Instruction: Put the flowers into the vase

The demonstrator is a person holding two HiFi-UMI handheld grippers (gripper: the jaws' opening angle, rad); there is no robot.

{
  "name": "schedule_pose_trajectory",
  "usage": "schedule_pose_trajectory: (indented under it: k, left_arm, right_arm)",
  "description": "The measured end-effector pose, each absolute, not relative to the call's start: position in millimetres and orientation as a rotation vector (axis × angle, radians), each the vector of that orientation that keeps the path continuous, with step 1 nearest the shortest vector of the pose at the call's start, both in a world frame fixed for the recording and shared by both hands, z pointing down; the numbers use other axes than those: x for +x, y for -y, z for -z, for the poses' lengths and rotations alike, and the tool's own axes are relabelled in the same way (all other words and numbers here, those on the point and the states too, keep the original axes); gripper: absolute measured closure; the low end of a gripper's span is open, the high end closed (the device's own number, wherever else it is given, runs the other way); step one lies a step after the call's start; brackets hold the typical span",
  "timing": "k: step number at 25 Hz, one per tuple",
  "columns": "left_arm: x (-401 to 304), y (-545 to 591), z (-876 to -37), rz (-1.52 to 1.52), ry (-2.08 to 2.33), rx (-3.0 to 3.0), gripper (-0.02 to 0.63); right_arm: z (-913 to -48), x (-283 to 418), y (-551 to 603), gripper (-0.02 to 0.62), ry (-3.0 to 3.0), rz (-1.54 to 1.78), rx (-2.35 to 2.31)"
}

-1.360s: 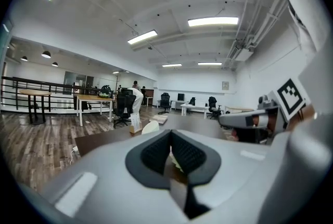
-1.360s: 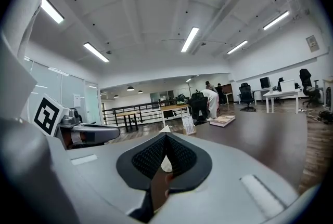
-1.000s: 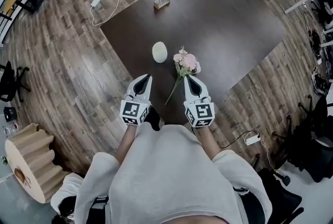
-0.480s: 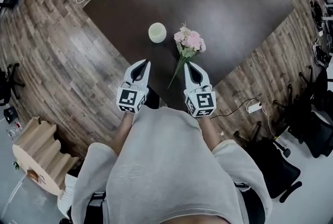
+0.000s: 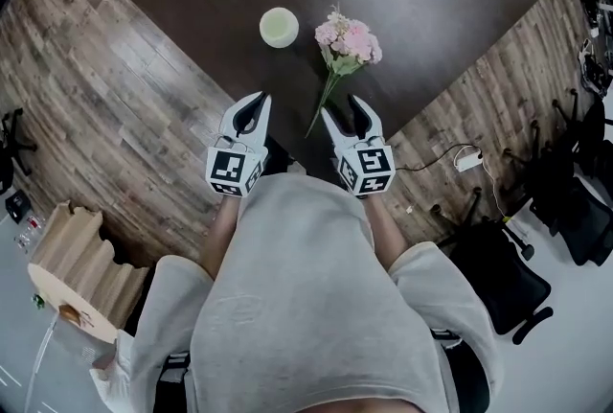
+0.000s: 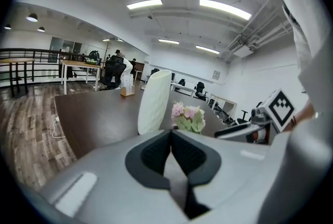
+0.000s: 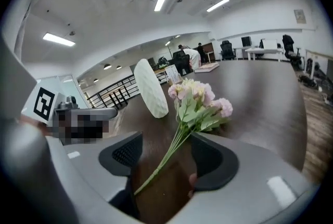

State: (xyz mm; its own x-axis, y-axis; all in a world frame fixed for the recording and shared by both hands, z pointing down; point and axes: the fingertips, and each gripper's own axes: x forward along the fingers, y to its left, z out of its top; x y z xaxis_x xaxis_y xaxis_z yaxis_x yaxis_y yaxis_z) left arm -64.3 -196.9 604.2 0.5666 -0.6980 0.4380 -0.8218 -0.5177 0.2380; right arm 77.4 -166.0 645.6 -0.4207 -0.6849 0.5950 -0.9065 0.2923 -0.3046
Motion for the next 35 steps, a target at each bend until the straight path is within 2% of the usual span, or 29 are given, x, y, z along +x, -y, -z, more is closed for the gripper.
schedule_pose_trajectory:
  k: [1,12,18,23,35]
  left_arm:
    - [-64.3,196.1,-605.0,-0.405,1.227,2.383,0.595]
    - [-79.5,198.3,-610.0,-0.420,1.263,2.354,0.595]
    - [-82.8,196.6,-610.6,-0.429,1.273,2.350,0.595]
    - [-87.4,203.7,-613.4,-0.438,1.276,2.341,0.595]
    - [-84.6,212.7,-612.7,-0.428,1.264,2.359,0.595]
  right_arm:
    - [-653.7,74.9,165.5,0.290,2.215,-0.924,1.416]
    - [-694.5,72.9,195.9,0.342,2.136,-0.997,1.399]
    - [-699.6,80.8,202.6,0.424,2.104,-1.022,1.422]
    - [-703.0,84.8,208.6,0.560,2.068,-1.038,1.459]
    - [-679.5,99.5,220.9,0.578,2.126,-1.035,1.584]
